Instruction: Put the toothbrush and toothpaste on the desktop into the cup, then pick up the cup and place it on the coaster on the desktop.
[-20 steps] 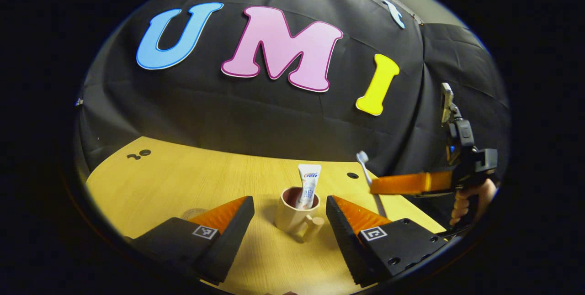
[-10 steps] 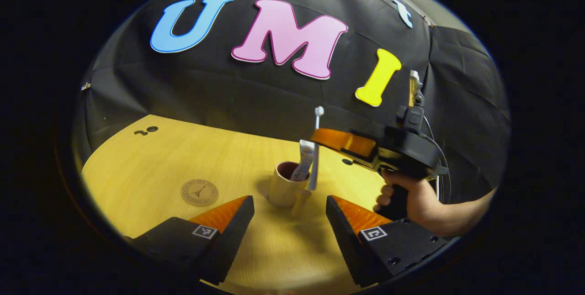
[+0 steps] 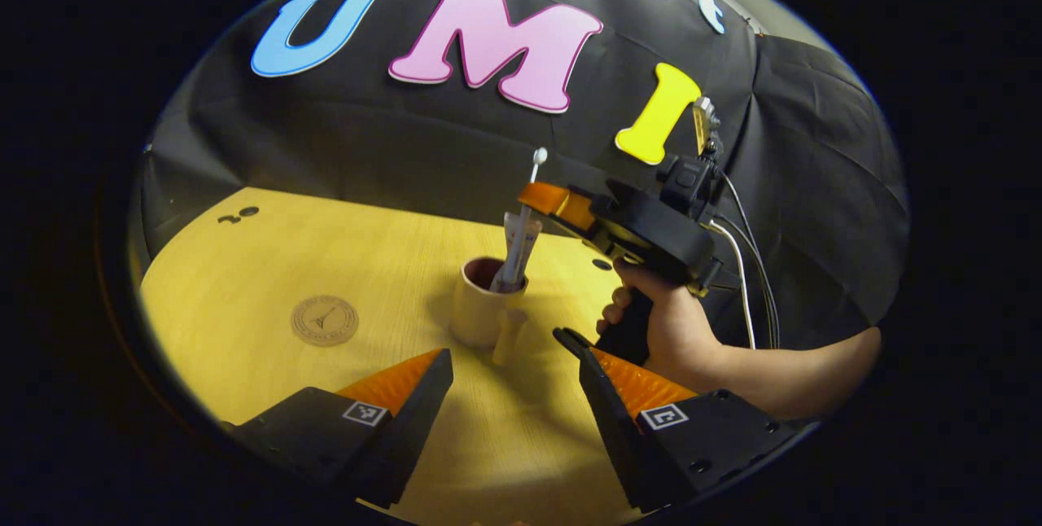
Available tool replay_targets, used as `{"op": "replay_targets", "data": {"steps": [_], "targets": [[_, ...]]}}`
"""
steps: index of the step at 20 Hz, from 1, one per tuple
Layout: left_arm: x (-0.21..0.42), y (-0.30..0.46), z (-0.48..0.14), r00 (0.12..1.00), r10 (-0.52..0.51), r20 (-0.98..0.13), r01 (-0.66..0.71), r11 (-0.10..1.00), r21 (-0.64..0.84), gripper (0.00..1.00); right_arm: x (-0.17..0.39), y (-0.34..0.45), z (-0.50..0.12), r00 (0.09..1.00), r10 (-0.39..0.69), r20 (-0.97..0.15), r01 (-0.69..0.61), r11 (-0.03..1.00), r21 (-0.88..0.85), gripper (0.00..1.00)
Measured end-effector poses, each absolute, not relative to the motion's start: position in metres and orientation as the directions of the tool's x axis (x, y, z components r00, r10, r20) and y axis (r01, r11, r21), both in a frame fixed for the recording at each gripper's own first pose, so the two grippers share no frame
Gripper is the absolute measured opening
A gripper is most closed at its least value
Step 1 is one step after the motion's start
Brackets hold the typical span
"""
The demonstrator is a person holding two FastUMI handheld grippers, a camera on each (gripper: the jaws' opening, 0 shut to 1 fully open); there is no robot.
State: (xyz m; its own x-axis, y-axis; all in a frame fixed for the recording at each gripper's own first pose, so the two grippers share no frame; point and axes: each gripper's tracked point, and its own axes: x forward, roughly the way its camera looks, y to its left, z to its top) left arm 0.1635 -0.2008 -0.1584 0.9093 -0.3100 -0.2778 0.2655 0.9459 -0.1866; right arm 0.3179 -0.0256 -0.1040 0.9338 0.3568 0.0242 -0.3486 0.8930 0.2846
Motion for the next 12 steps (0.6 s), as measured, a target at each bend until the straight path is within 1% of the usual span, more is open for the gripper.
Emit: {"op": "replay_targets", "data": {"steps": [2,5,6,7,8,9,10,11,12], "targets": [[0.163,-0.204,-0.162,0.905,-0.318,-0.283,0.264,0.941,-0.213,0.97,0.315,-0.022,-0.106,0.931,0.363,0.047,-0.364,0.905,0.221,0.05],[0.165,-0.205,-0.167,0.901,-0.321,-0.291,0.27,0.941,-0.203,0.97,0.307,-0.016,-0.112,0.925,0.375,0.062,-0.38,0.908,0.174,0.06],[0.165,-0.205,-0.167,0.899,-0.324,-0.293,0.273,0.941,-0.202,0.97,0.303,-0.014,-0.115,0.922,0.381,0.061,-0.386,0.905,0.18,0.09],[0.165,-0.204,-0.167,0.899,-0.325,-0.294,0.274,0.94,-0.202,0.97,0.301,-0.014,-0.117,0.925,0.377,0.051,-0.38,0.907,0.183,0.09],[0.165,-0.203,-0.167,0.898,-0.327,-0.293,0.276,0.94,-0.203,0.97,0.296,-0.014,-0.12,0.923,0.383,0.044,-0.384,0.905,0.185,0.16],[0.165,-0.202,-0.166,0.899,-0.326,-0.292,0.275,0.94,-0.203,0.97,0.294,-0.013,-0.122,0.922,0.386,0.037,-0.386,0.905,0.178,0.16],[0.163,-0.2,-0.166,0.9,-0.324,-0.293,0.272,0.941,-0.203,0.97,0.289,-0.014,-0.12,0.92,0.39,0.033,-0.39,0.905,0.167,0.39],[0.16,-0.197,-0.166,0.9,-0.32,-0.296,0.269,0.942,-0.2,0.97,0.284,-0.012,-0.116,0.917,0.398,0.036,-0.399,0.903,0.159,0.66],[0.157,-0.195,-0.165,0.901,-0.317,-0.297,0.268,0.944,-0.195,0.97,0.279,-0.012,-0.111,0.915,0.402,0.038,-0.403,0.903,0.15,0.72]]}}
